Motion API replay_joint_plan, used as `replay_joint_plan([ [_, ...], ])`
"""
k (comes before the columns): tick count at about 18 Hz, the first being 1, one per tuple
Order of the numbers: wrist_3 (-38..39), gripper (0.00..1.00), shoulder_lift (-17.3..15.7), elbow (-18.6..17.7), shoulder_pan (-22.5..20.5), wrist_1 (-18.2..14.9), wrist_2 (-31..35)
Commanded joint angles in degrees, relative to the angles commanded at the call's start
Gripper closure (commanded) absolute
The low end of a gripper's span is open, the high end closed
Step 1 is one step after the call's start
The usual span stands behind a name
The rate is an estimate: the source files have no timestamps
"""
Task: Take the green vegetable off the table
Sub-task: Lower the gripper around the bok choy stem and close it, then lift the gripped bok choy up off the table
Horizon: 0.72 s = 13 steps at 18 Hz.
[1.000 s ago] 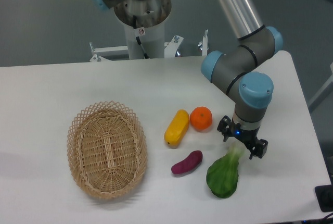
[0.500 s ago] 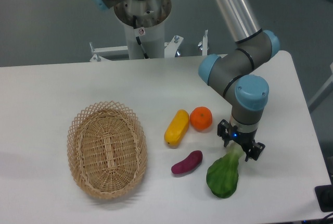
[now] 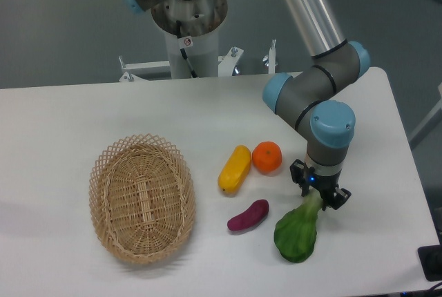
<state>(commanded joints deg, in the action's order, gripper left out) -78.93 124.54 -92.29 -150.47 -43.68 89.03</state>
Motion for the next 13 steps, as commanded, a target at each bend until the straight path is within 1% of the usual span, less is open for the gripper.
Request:
replay_joint_plan([
  [4,-0.6,0.64,-0.4,0.4,-0.1,0.1,-0.1],
  [8,-0.6,0.64,-0.8,2.1,-0.5,0.1,-0.4],
  [10,0.0,0.64,-1.8,3.4,-0.6,-0.1,-0.7],
  [13,0.1,0.64,-4.7,4.2,-0.9,-0.4,-1.9],
])
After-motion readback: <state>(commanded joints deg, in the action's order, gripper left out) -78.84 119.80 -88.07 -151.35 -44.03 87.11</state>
